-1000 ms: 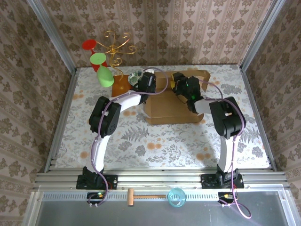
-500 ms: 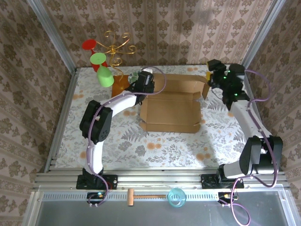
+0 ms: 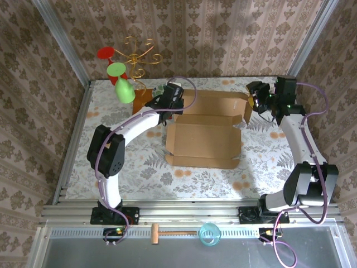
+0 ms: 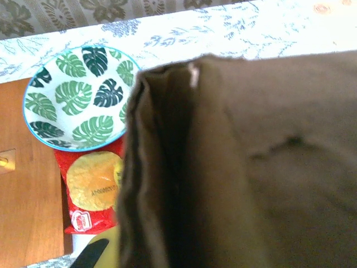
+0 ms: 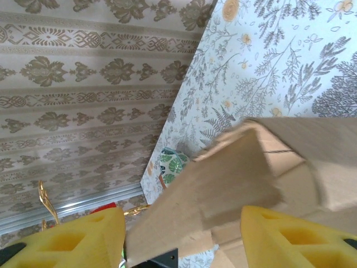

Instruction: Fold the paper box

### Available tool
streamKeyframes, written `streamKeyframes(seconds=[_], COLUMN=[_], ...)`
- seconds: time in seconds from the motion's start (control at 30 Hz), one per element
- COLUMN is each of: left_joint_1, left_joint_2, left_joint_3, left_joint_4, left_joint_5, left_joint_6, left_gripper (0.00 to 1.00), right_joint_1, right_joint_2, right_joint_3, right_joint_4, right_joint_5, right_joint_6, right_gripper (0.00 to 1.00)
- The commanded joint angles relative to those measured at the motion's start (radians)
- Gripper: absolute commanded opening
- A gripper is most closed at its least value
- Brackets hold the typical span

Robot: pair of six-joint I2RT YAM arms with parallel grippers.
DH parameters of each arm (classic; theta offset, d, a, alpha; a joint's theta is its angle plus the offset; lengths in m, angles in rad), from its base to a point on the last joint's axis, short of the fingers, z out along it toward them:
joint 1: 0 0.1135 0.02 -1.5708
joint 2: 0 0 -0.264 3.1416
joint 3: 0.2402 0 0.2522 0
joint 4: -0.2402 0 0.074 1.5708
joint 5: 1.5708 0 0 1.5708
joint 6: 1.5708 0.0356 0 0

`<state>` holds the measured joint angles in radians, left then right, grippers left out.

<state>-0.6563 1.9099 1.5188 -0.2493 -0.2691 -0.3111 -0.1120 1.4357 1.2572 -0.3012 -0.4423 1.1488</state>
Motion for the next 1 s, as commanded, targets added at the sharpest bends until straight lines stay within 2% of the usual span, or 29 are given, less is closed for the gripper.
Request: streamKeyframes(seconds=[0.0,0.3,0.7,0.97], left_joint_1=[-0.012,-0.018,-0.022,-0.022], left_joint_2=[-0.039,-0.036,-0.018,-0.002], left_joint_3=[0.042,0.068,0.11,0.142], left_joint_4=[-0.042,-0.054,-0.065,-0.08], left_joint_5=[-0.002,-0.002,0.018,0.034], left_joint_6=[-0.028,-0.041,-0.032,-0.031], left_gripper=[0.0,0.0,0.0,0.0], right_joint_1=[0.021,0.023,0.032,0.04], right_joint_2=[0.028,0.044,0.133,0.135], right_joint_3=[0.065,0.03,0.104,0.106], right_joint_4=[-0.067,-0.113,-0.099,-0.016], right_joint_5=[-0.007,0.012,-0.071,-0.101], right_joint_6=[-0.051,-0.123,-0.098,0.0], right_gripper=[0.55,0.54,0.54,0.37])
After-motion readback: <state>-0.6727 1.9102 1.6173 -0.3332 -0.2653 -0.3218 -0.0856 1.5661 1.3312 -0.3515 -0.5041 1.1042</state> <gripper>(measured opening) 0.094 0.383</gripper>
